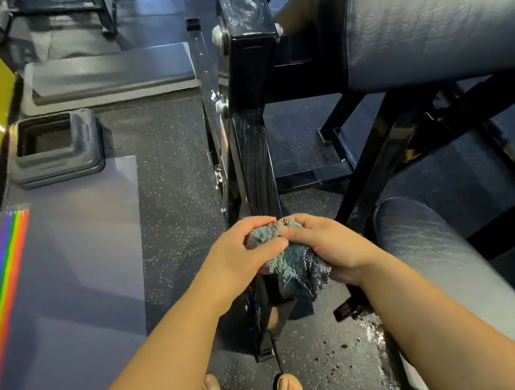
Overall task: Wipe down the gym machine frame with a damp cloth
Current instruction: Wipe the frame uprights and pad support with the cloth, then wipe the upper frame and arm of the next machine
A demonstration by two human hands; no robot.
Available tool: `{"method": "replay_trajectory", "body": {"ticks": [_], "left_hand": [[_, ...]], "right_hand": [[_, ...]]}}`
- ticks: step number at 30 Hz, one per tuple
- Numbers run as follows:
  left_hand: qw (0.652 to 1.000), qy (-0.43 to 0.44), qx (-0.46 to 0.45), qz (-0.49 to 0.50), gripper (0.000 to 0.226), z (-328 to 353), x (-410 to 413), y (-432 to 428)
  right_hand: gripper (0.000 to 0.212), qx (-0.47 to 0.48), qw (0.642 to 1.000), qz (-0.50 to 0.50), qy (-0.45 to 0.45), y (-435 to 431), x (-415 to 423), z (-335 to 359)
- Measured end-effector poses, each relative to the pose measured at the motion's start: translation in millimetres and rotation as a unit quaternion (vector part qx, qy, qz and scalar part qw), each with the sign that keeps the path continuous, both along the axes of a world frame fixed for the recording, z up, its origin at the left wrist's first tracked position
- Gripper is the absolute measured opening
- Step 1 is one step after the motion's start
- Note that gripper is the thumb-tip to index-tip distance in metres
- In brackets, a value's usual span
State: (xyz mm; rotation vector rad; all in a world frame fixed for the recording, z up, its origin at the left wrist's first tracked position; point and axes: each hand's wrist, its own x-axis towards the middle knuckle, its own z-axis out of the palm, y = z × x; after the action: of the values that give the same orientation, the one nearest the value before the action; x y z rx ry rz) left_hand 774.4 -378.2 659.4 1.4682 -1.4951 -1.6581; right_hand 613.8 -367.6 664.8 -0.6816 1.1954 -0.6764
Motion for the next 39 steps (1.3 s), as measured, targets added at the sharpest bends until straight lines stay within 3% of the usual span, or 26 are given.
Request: {"method": "replay_trajectory", "body": {"ticks": [3,6,9,13,15,17,18,20,22,24,27,31,33,36,39], "left_hand": [[0.997,-0.055,-0.048,-0.005,0.016,2,3,-5],[0.991,-0.092,-0.082,0.056,0.015,1,7,-12],[0.967,-0.154,-0.178,0.097,0.018,0,4,-12],[0.923,-0.195,-0.329,0.036,0.032,-13,-18,13],[0.925,-0.168,-0.339,-0.046,0.037,-24,-30,29],[0.961,-0.083,-0.259,-0.053,0.032,-27,-31,37],[0.976,-0.045,-0.213,-0.016,0.031,-27,-29,38],[0.983,-0.021,-0.158,0.091,0.034,-26,-22,32],[0.973,-0.026,-0.152,0.17,0.031,-25,-14,19],[0.964,-0.03,-0.149,0.218,0.029,-25,-9,2],[0.955,-0.009,-0.143,0.259,0.026,-30,-1,-13],[0.961,0.003,-0.087,0.263,0.026,-37,4,-28],[0.966,0.052,-0.017,0.253,0.029,-31,-1,-42],[0.923,0.219,0.113,0.296,0.032,-14,-7,-69],[0.903,0.265,0.158,0.299,0.043,-14,-5,-81]], "right_hand": [[0.034,0.058,0.995,0.015,-0.084,4,-3,-1],[0.036,0.065,0.995,0.04,-0.065,12,-11,-6],[0.022,0.085,0.989,-0.09,-0.078,16,-9,-15],[0.041,0.056,0.96,-0.231,-0.147,20,6,-16],[0.045,0.012,0.967,-0.241,-0.081,20,13,-14],[0.024,-0.063,0.966,-0.224,0.115,17,14,-18],[0.02,-0.118,0.945,-0.2,0.232,14,13,-21],[0.031,-0.262,0.872,-0.149,0.386,2,12,-24],[0.048,-0.397,0.78,-0.122,0.469,-19,18,-30],[0.052,-0.482,0.689,-0.062,0.537,-42,26,-48],[0.058,-0.512,0.595,0.072,0.615,-38,34,-86],[0.067,-0.52,0.542,0.145,0.644,-2,26,-112],[0.064,-0.528,0.521,0.141,0.655,-26,26,-101],[0.064,-0.498,0.531,0.084,0.681,-94,42,-66],[0.064,-0.479,0.551,0.056,0.681,-111,48,-59]]}}
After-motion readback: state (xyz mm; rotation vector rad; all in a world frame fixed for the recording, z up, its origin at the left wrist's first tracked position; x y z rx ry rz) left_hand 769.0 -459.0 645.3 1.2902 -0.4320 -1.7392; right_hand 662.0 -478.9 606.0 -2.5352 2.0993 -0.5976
